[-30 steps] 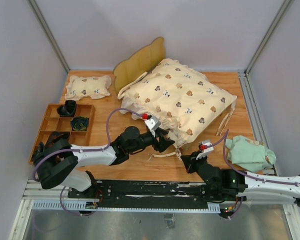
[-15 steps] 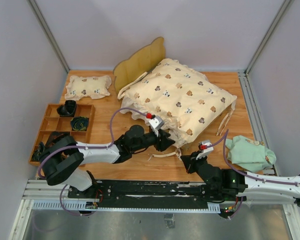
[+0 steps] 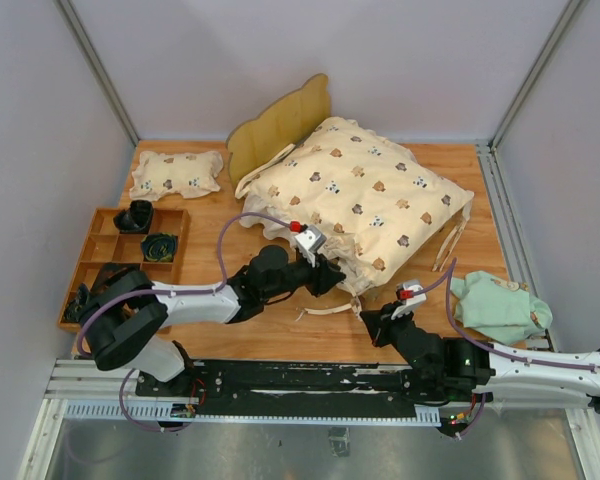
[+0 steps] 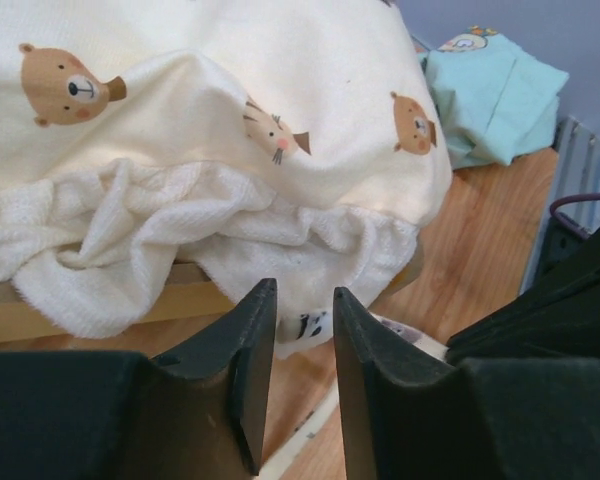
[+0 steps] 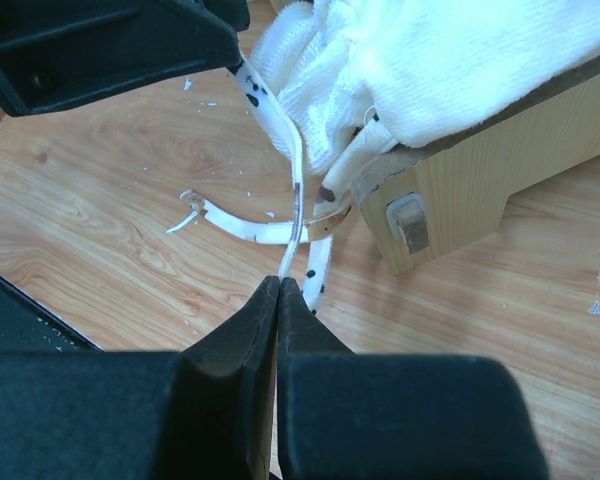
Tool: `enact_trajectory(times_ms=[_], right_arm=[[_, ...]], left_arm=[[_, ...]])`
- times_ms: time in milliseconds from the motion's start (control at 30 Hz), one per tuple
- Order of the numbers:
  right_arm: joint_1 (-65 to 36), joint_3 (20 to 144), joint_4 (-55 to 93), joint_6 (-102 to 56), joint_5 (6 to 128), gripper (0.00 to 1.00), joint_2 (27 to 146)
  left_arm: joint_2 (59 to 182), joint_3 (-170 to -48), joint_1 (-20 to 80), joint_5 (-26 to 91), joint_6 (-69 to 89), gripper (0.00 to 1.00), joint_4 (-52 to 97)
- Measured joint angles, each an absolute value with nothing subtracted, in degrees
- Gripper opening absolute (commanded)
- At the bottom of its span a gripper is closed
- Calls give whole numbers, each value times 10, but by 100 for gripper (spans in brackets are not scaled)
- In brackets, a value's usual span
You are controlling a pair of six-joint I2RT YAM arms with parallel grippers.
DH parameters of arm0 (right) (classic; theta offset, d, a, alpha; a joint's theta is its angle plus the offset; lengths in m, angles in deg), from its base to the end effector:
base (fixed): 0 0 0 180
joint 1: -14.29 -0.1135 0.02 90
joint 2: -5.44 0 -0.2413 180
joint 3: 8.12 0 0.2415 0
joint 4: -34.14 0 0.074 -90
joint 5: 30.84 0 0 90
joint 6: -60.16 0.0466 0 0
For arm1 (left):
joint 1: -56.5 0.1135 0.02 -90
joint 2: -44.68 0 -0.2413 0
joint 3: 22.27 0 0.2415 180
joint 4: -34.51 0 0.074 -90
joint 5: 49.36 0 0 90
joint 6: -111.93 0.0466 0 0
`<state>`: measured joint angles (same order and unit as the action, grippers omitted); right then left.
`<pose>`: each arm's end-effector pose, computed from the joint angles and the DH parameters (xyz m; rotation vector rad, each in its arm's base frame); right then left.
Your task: Set up the pet bed
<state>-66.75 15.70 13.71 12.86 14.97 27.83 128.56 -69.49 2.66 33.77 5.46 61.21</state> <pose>0.0539 0.1331 0.1765 -0.0991 1.8772 0.7902 0.1763 -0.2507 0.1884 0.6810 1.7226 -0.9853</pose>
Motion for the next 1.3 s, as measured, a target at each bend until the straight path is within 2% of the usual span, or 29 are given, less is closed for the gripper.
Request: enact_trajectory(times_ms=[67,100,333,400,533,700,867,1000,1067,1200,1300], right_arm=[[-667,157,138,126,151,3,278],[-667,157,138,124,151,8,279],[-667,160,140,68,147,50,280],[-667,161,151,31,148,55,277],[-663,163,199,-71,179,55,276],[-608,189,235,-154,249,52,315],[-521,193,268,-166,338,46,359],[-505,190,298,-166,393,44,383],[-505,190,311,-166,412,37,391],[-505,185,332,-162,422,3,404],[-505,174,332,-149,416,0,388]], left_arm=[[1286,-699,27,329,50,4,614],[1286,-699,27,324,48,1,616],[1262,-687,27,304,14,0,620],[1256,-682,27,303,1,0,626],[1249,-661,27,301,-22,0,645],[1244,-642,27,287,-49,0,670],[1230,-628,27,281,-68,0,694],[1226,-623,27,280,-76,0,706],[1225,-622,27,279,-80,0,711],[1223,-621,27,279,-85,0,716],[1217,-618,27,280,-86,0,717]])
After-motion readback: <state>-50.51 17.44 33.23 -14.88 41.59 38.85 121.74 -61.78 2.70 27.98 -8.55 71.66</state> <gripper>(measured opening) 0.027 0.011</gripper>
